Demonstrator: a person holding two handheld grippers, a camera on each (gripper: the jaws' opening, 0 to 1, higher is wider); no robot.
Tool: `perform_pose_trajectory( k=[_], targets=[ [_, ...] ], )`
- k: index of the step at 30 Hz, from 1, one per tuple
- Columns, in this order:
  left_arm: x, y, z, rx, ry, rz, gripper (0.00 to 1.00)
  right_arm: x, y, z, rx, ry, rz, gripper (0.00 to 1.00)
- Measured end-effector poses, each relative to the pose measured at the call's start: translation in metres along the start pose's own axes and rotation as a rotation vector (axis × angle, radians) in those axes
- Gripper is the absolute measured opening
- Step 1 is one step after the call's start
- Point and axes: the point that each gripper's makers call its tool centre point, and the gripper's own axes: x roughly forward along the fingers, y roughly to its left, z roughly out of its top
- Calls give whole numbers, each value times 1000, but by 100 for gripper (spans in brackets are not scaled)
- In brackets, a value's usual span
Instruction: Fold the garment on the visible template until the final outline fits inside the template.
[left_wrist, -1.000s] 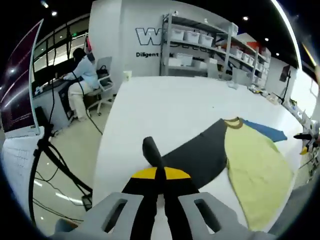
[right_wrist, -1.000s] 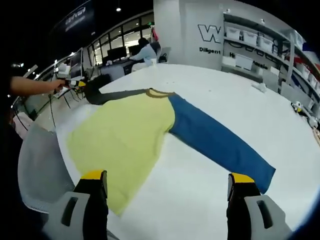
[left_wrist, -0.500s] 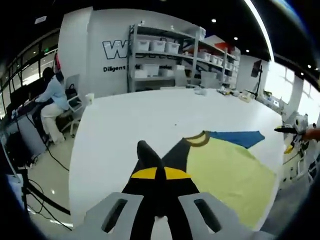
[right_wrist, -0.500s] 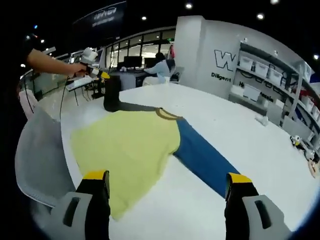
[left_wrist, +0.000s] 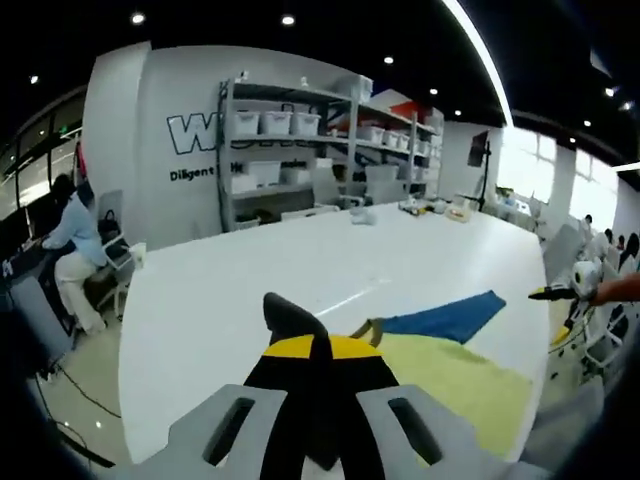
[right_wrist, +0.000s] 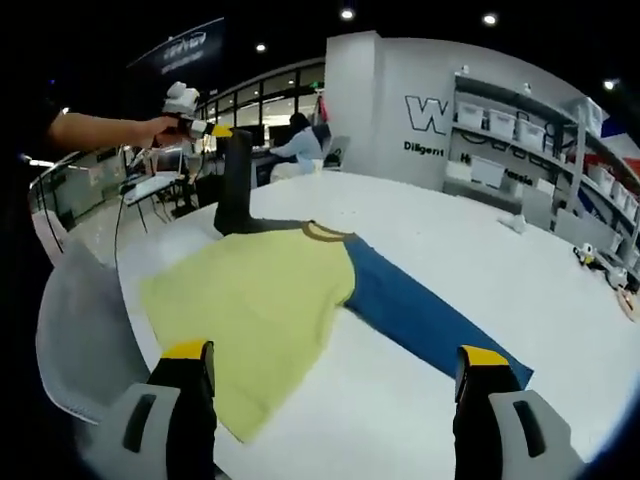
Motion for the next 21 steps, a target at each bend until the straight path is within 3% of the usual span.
perform_pose_trajectory(
  k=[11,21],
  targets=[
    [51,-44,18,41,42,-61,1,-7,-6,6,47,-28,-27,99],
    [96,-78,0,75,119,-99,1,-7,-15,2,92,-48,-41,99]
  ],
)
